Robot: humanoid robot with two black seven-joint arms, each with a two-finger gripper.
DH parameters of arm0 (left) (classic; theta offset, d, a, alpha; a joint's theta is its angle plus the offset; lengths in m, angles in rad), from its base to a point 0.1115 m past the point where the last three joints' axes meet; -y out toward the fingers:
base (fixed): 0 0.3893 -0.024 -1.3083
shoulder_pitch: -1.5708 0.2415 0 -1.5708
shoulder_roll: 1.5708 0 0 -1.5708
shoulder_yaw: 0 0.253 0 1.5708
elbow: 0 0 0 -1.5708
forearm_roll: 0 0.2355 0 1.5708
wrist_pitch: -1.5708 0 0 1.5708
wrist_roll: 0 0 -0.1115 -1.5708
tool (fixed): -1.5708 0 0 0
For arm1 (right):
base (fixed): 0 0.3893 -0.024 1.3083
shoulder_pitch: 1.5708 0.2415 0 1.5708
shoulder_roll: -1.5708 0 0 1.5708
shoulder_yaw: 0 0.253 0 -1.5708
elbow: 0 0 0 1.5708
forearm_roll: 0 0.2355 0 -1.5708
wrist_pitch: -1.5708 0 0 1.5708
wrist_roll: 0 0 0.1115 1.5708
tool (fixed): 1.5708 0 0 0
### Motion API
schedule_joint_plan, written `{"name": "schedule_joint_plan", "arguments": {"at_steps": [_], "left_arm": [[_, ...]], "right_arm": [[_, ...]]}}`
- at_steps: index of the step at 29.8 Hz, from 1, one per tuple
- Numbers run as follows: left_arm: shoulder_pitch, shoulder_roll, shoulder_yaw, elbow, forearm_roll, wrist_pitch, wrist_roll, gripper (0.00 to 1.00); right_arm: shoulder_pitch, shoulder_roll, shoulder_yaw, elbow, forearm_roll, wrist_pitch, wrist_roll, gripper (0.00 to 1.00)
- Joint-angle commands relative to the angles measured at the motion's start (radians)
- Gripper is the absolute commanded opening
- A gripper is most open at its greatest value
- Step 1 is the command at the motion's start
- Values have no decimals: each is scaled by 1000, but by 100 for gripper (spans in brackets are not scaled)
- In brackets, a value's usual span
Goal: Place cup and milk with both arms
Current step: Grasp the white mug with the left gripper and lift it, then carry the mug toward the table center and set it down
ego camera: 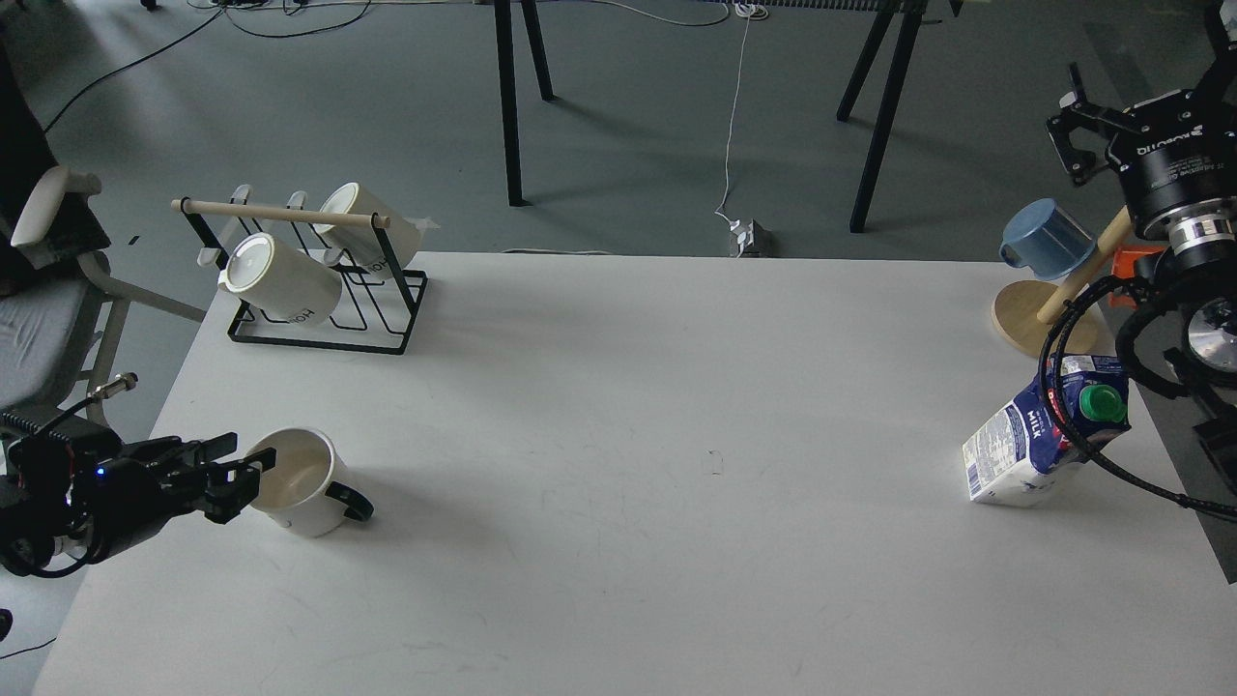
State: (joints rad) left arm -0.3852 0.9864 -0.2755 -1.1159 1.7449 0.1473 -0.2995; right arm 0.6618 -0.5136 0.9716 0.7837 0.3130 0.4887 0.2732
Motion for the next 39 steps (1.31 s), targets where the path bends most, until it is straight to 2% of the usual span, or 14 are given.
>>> {"name": "schedule_joint_plan", "arguments": {"at_steps": [1,5,9,16,22,27,29,35,39], "left_arm": [[0,-6,12,10,-1,0,-6,31],[0,-6,18,10,1,0,-24,28],[-1,-8,18,10,5,0,-24,24],[-14,-6,16,7,36,-2,-23,5],[-61,-6,12,-80,35,-21,-23,4],[-173,-14,9,-180,35,-142,-23,4],[-230,-40,7,-218,35,-196,-10,4],[-405,-276,18,-199,39,-351,56,3],[-451,-346,15,-173,146,-439,65,4]], "right_arm": [[-5,0,1,0,1,0,0,99],[-10,1,2,0,1,0,0,99],[-10,0,4,0,1,0,0,99],[-11,0,7,0,0,0,0,99],[-11,0,7,2,0,0,0,99],[-11,0,9,3,1,0,0,99],[-11,-5,15,17,1,0,0,99],[-16,-16,27,48,1,0,0,99],[-17,-39,52,49,1,0,0,99]]}}
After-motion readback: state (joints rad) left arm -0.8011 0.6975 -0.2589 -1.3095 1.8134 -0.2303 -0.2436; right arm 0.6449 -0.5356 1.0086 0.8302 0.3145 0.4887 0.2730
